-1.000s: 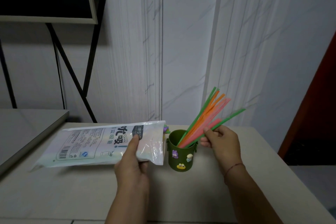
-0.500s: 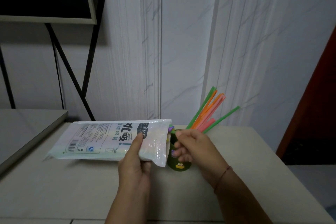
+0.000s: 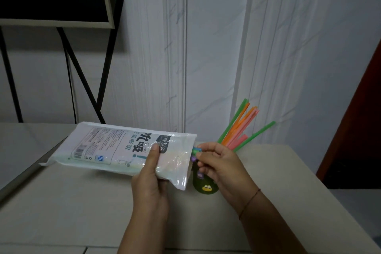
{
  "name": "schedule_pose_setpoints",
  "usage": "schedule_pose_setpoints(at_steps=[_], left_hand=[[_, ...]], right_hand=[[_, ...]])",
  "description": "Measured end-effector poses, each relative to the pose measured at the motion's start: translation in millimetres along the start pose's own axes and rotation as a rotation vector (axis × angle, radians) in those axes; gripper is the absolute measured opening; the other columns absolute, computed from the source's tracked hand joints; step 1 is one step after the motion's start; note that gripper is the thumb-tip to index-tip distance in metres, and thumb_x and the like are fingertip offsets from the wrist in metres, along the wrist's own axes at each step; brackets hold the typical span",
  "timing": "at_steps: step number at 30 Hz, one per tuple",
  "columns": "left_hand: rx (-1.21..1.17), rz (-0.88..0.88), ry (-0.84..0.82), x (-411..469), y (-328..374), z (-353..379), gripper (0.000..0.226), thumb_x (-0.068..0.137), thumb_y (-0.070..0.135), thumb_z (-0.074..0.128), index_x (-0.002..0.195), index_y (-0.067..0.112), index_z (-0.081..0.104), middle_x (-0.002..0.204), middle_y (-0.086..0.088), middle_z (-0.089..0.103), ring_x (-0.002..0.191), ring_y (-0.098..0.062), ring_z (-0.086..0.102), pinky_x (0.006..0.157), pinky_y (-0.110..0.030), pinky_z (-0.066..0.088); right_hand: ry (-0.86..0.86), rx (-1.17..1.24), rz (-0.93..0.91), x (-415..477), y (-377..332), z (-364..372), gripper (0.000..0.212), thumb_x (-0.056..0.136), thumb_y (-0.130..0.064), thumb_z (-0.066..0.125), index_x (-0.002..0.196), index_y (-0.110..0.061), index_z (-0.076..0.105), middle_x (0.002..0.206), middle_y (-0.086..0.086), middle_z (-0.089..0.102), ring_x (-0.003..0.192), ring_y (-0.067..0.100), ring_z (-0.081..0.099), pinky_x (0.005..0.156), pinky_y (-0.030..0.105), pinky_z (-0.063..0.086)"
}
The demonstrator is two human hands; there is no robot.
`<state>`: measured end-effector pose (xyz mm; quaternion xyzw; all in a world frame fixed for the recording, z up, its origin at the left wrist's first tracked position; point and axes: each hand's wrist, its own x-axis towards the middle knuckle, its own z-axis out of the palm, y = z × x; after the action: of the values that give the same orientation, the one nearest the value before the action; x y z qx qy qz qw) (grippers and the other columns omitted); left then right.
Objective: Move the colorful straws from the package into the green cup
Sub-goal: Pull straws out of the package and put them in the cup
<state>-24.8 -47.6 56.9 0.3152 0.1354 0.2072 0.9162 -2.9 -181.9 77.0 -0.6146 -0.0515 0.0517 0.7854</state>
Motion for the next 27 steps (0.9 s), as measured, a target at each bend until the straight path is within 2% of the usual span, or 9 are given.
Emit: schedule_pose_setpoints(at_steps=[3,8,11,14,17,22,24,26,27], left_hand=[[-0.073,-0.053,0.066,2.4,1.5,-2.0,0.031,0.081,0.013,0.072,0.110,0.017,0.065,0.106,-0.001,0.075,0.098,-0.016,0.071,0.091,-0.042,0.055],[-0.165,-0.141,0.089,5.3,-1.0,-6.2,0.028,0.082,0.007,0.071,0.107,0.017,0.062,0.120,-0.011,0.069,0.112,-0.033,0.065,0.100,-0.058,0.045],[-0.160,-0.137,0.090,4.1,-4.7,-3.5,0.026,0.081,0.007,0.071,0.103,0.019,0.063,0.120,-0.010,0.070,0.111,-0.030,0.066,0.100,-0.057,0.046],[-0.172,-0.115,0.091,1.5,-3.3,-0.2,0.037,0.081,0.011,0.071,0.116,0.018,0.062,0.118,-0.007,0.070,0.106,-0.023,0.068,0.099,-0.051,0.049],[-0.159,-0.111,0.059,-1.2,-2.9,2.6,0.042,0.083,0.012,0.070,0.123,0.016,0.060,0.116,-0.006,0.071,0.102,-0.020,0.068,0.098,-0.048,0.050],[-0.162,-0.163,0.065,-1.3,-2.5,1.9,0.043,0.083,0.009,0.069,0.125,0.017,0.059,0.120,-0.008,0.069,0.108,-0.025,0.067,0.097,-0.049,0.050],[-0.187,-0.187,0.101,0.0,1.2,0.5,0.047,0.084,0.008,0.068,0.128,0.016,0.058,0.117,-0.007,0.070,0.103,-0.023,0.069,0.087,-0.047,0.056],[-0.220,-0.227,0.107,2.7,4.7,-2.3,0.034,0.085,0.008,0.067,0.118,0.016,0.061,0.098,-0.006,0.075,0.083,-0.020,0.073,0.058,-0.042,0.060],[-0.234,-0.252,0.099,3.6,6.2,-3.0,0.028,0.086,0.008,0.066,0.113,0.016,0.063,0.093,-0.006,0.076,0.076,-0.020,0.074,0.050,-0.044,0.059]], right_hand=[[0.014,0.145,0.022,-0.9,-5.0,-4.5,0.013,0.084,0.008,0.055,0.087,-0.004,0.059,0.053,0.003,0.059,0.045,0.008,0.054,0.043,0.019,0.047],[0.040,0.170,-0.011,-1.8,-6.0,-8.8,0.010,0.086,-0.001,0.057,0.095,-0.004,0.062,0.067,0.007,0.062,0.047,0.007,0.054,0.043,0.018,0.047],[0.025,0.047,-0.052,-2.7,-2.8,-6.4,0.009,0.085,-0.007,0.062,0.093,-0.007,0.067,0.061,0.002,0.065,0.048,0.006,0.056,0.047,0.018,0.050],[0.022,-0.083,-0.087,-4.2,-0.3,-5.3,0.008,0.084,-0.006,0.064,0.087,-0.011,0.069,0.054,0.000,0.064,0.046,0.006,0.057,0.049,0.017,0.050],[-0.006,-0.171,-0.097,-6.4,0.0,-0.6,0.012,0.081,-0.004,0.067,0.090,-0.012,0.069,0.058,0.001,0.065,0.049,0.007,0.057,0.054,0.021,0.053],[0.002,-0.210,-0.108,-8.1,-0.7,4.5,0.018,0.080,-0.003,0.068,0.095,-0.013,0.069,0.062,0.001,0.066,0.050,0.008,0.055,0.056,0.022,0.053],[0.029,-0.161,-0.098,-7.2,-2.2,2.4,0.014,0.080,-0.003,0.068,0.092,-0.009,0.067,0.056,0.000,0.065,0.047,0.008,0.055,0.053,0.021,0.052],[0.052,-0.089,-0.093,-6.7,-4.2,-1.1,0.009,0.080,-0.001,0.068,0.086,-0.008,0.067,0.050,-0.001,0.063,0.043,0.006,0.055,0.046,0.017,0.048],[0.057,-0.069,-0.091,-6.6,-5.1,-3.1,0.008,0.080,-0.001,0.067,0.084,-0.008,0.067,0.049,-0.001,0.063,0.042,0.005,0.055,0.042,0.015,0.046]])
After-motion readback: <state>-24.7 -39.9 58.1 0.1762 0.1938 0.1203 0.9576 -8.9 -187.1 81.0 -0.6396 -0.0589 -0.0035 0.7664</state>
